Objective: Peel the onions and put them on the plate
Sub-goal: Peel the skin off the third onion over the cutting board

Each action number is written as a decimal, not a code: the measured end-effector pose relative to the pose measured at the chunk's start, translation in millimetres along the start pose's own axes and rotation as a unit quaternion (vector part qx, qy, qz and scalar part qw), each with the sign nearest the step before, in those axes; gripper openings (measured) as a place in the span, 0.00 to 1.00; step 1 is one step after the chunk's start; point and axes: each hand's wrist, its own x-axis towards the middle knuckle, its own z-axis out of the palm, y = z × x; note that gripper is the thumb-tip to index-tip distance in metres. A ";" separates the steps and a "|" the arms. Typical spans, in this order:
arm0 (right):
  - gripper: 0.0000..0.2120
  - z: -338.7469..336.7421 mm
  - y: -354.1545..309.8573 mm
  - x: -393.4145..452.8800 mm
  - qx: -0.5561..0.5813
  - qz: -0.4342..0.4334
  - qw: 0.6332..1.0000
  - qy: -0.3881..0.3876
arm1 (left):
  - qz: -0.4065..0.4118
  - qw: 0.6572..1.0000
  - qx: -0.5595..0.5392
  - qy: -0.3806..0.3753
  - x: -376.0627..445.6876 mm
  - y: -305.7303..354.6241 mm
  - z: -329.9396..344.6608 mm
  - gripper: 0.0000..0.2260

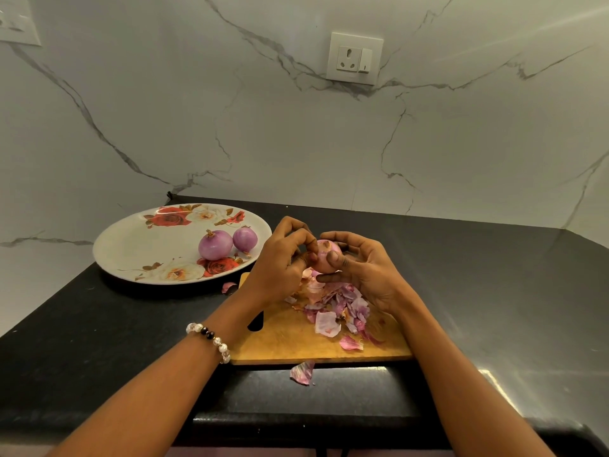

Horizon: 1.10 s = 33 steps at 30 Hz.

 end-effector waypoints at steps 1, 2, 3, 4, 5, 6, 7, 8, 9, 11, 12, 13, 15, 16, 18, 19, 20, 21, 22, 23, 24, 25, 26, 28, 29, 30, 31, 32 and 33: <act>0.19 0.3 -0.9 0.0 0.011 0.001 1.000 0.002 | -0.002 1.000 -0.014 -0.001 0.2 0.8 -0.2 0.08; 0.19 0.4 -1.6 0.1 0.026 0.002 1.000 0.003 | -0.001 1.000 -0.027 -0.003 0.4 1.7 -0.4 0.08; 0.19 0.1 -2.0 0.1 0.044 0.004 0.999 0.003 | 0.001 0.999 -0.039 -0.005 0.5 1.8 -0.6 0.08; 0.18 -0.3 -2.2 0.3 0.062 0.006 0.998 0.004 | 0.005 0.999 -0.051 -0.006 0.5 2.0 -0.9 0.09; 0.18 -0.5 -2.6 0.4 0.076 0.008 0.997 0.006 | 0.006 0.998 -0.062 -0.005 0.3 1.9 -1.2 0.10; 0.18 -1.0 -2.9 0.4 0.086 0.008 0.996 0.010 | 0.004 0.997 -0.073 -0.004 0.4 1.9 -1.7 0.11; 0.17 -1.3 -3.0 0.6 0.095 0.006 0.995 0.013 | 0.000 0.997 -0.080 -0.002 0.6 1.5 -2.1 0.12; 0.17 -1.4 -3.4 0.5 0.103 0.004 0.995 0.017 | -0.004 0.996 -0.084 0.000 0.9 1.2 -2.3 0.13; 0.16 -1.4 -3.7 0.6 0.112 0.003 0.993 0.021 | -0.007 0.996 -0.087 0.001 1.2 0.8 -2.5 0.14; 0.16 -1.4 -4.1 0.9 0.125 0.002 0.992 0.030 | -0.004 0.995 -0.095 0.003 1.3 0.8 -3.2 0.12; 0.16 -1.4 -4.4 0.9 0.127 0.001 0.991 0.034 | -0.003 0.995 -0.101 0.004 1.2 1.4 -3.6 0.12; 0.17 -1.5 -4.6 0.9 0.129 0.000 0.991 0.038 | -0.004 0.994 -0.108 0.005 0.9 1.8 -4.1 0.11; 0.17 -2.0 -4.9 0.7 0.144 -0.003 0.988 0.046 | -0.011 0.992 -0.124 0.008 0.2 3.6 -5.8 0.11; 0.17 -2.3 -5.2 0.4 0.155 -0.004 0.987 0.050 | -0.013 0.991 -0.131 0.011 0.0 4.5 -6.7 0.11; 0.18 -2.6 -5.9 0.4 0.173 -0.006 0.983 0.055 | -0.018 0.990 -0.139 0.021 0.2 4.4 -7.9 0.09; 0.20 -2.8 -6.1 0.5 0.179 -0.008 0.982 0.057 | -0.026 0.990 -0.138 0.025 0.4 3.9 -8.3 0.08; 0.21 -3.1 -5.8 0.6 0.181 -0.009 0.982 0.059 | -0.035 0.990 -0.133 0.029 0.6 3.7 -8.4 0.07; 0.20 -3.5 -5.5 1.0 0.180 -0.009 0.982 0.060 | -0.041 0.991 -0.124 0.033 0.5 3.5 -8.4 0.07; 0.18 -4.0 -4.7 1.2 0.175 -0.009 0.983 0.059 | -0.041 0.992 -0.115 0.035 0.3 3.8 -8.1 0.08; 0.16 -4.3 -3.9 1.6 0.168 -0.008 0.984 0.057 | -0.036 0.993 -0.108 0.038 -0.2 4.0 -7.6 0.09; 0.16 -4.4 -3.0 2.0 0.160 -0.007 0.986 0.055 | -0.026 0.994 -0.102 0.041 -0.6 4.2 -7.1 0.10; 0.15 -4.5 -2.4 2.3 0.151 -0.007 0.987 0.051 | -0.013 0.994 -0.096 0.047 -0.7 3.8 -6.5 0.10; 0.16 -4.5 -1.9 2.5 0.139 -0.007 0.989 0.046 | 0.001 0.994 -0.088 0.057 -0.5 3.2 -6.0 0.09; 0.16 -4.1 -1.8 2.6 0.114 -0.009 0.993 0.036 | 0.031 0.993 -0.073 0.082 0.0 1.7 -5.6 0.07; 0.16 -3.7 -1.9 2.5 0.106 -0.008 0.994 0.032 | 0.044 0.992 -0.064 0.096 0.1 1.0 -5.5 0.07; 0.16 -3.3 -2.0 2.1 0.102 -0.006 0.994 0.029 | 0.053 0.991 -0.057 0.107 0.1 0.7 -5.3 0.07; 0.16 -3.0 -2.1 1.9 0.101 -0.004 0.995 0.025 | 0.059 0.990 -0.051 0.114 -0.2 0.3 -5.0 0.07; 0.16 -3.0 -1.9 1.6 0.100 -0.003 0.995 0.021 | 0.064 0.990 -0.047 0.117 -0.3 0.2 -4.5 0.07; 0.16 -2.8 -1.9 1.6 0.096 -0.003 0.995 0.018 | 0.069 0.990 -0.041 0.116 -0.4 -0.4 -3.7 0.07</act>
